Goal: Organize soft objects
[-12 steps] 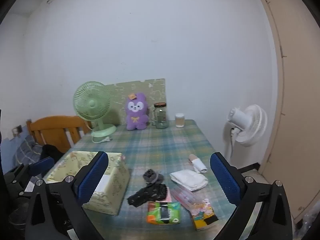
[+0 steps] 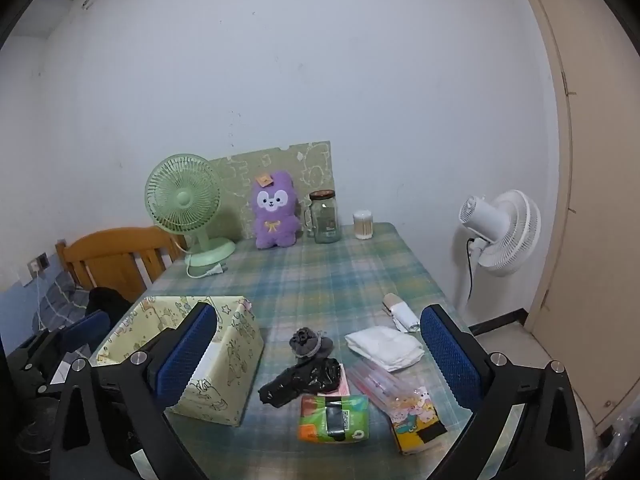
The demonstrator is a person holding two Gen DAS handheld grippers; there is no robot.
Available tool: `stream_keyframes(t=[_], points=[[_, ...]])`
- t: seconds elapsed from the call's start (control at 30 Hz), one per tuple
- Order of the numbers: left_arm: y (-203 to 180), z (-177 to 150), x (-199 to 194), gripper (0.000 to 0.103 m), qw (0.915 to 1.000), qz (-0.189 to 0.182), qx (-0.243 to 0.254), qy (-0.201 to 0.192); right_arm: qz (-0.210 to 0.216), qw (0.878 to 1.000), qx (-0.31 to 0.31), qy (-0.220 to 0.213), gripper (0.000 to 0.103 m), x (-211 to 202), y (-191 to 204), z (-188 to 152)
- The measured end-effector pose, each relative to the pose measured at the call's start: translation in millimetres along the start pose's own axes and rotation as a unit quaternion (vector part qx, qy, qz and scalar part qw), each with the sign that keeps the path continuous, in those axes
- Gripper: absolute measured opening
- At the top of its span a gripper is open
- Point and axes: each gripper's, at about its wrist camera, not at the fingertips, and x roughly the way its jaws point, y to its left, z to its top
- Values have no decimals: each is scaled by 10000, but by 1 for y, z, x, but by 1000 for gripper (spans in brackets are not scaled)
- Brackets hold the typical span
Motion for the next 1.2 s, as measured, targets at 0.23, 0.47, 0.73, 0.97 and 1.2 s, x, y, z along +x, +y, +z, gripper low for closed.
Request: stream_keyframes(t=[0.23, 0.47, 0.73, 0.97, 1.2], points=[[3, 1, 1, 91, 10000, 8, -77, 16, -69, 9999, -75, -48, 103, -1, 9, -3], [2, 1, -1, 91, 9999, 0, -84, -62, 55, 9999, 14, 83, 103, 1, 8, -3], [-1, -1, -2, 91, 9998, 77, -9, -156, -5, 10000, -80, 60, 103, 0, 7, -1], [0, -2, -4, 97, 9998, 139, -57, -133, -7, 9999, -100, 77, 103, 0, 6, -3], [1, 0, -2, 103, 9998, 142, -49, -94, -171, 9997, -164, 22, 103, -3, 9, -2]])
